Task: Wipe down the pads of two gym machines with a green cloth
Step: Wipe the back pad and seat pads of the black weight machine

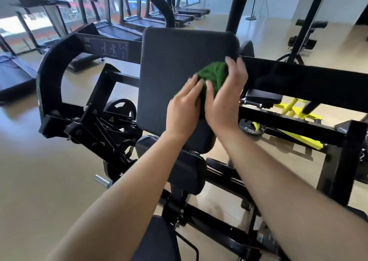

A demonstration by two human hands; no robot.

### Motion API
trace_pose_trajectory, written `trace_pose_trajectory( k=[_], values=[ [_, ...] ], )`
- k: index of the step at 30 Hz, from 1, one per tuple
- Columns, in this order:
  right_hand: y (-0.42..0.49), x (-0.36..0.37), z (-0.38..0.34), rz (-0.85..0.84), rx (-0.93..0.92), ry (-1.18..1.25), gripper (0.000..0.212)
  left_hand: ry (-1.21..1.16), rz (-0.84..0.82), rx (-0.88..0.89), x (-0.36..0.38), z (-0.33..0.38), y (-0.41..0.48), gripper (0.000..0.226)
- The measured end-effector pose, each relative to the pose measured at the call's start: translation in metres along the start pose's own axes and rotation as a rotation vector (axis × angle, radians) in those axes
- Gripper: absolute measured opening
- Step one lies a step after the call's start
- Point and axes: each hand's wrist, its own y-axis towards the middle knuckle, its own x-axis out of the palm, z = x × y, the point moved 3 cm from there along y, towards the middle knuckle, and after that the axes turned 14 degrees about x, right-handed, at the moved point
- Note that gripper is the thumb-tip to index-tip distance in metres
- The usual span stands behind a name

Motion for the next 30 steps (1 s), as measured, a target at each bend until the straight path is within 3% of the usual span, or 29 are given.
trace_pose_trajectory(
  k=[3,5,9,11,15,22,27,30],
  values=[
    [0.026,0.019,0.000,-0.084,-0.294,-0.485,0.042,0.107,-0.148,-0.047,0.012,-0.017,0.003,0.051],
    [0.011,0.031,0.017,-0.154,-0.451,-0.767,0.052,0.237,-0.199,-0.009,0.020,-0.024,-0.034,0.057],
    [-0.061,0.054,0.057,-0.434,-0.688,-0.954,0.063,0.216,-0.293,-0.150,0.024,-0.040,-0.133,0.061],
    [-0.067,0.070,0.061,-0.472,-0.765,-1.005,0.062,0.212,-0.286,-0.215,0.022,-0.052,-0.146,0.059],
    [-0.022,0.115,0.020,-0.466,-0.796,-1.138,0.061,0.293,-0.209,-0.288,0.008,-0.093,-0.101,0.062],
    [0.092,0.183,-0.061,-0.289,-0.663,-1.173,0.061,0.314,-0.172,-0.295,-0.035,-0.178,0.044,0.065],
    [0.047,0.234,-0.060,-0.437,-0.737,-1.244,0.054,0.225,-0.186,-0.576,-0.036,-0.190,-0.014,0.034],
    [0.005,0.252,-0.045,-0.531,-0.829,-1.331,0.051,0.109,-0.121,-0.684,-0.033,-0.185,-0.064,0.034]
  ],
)
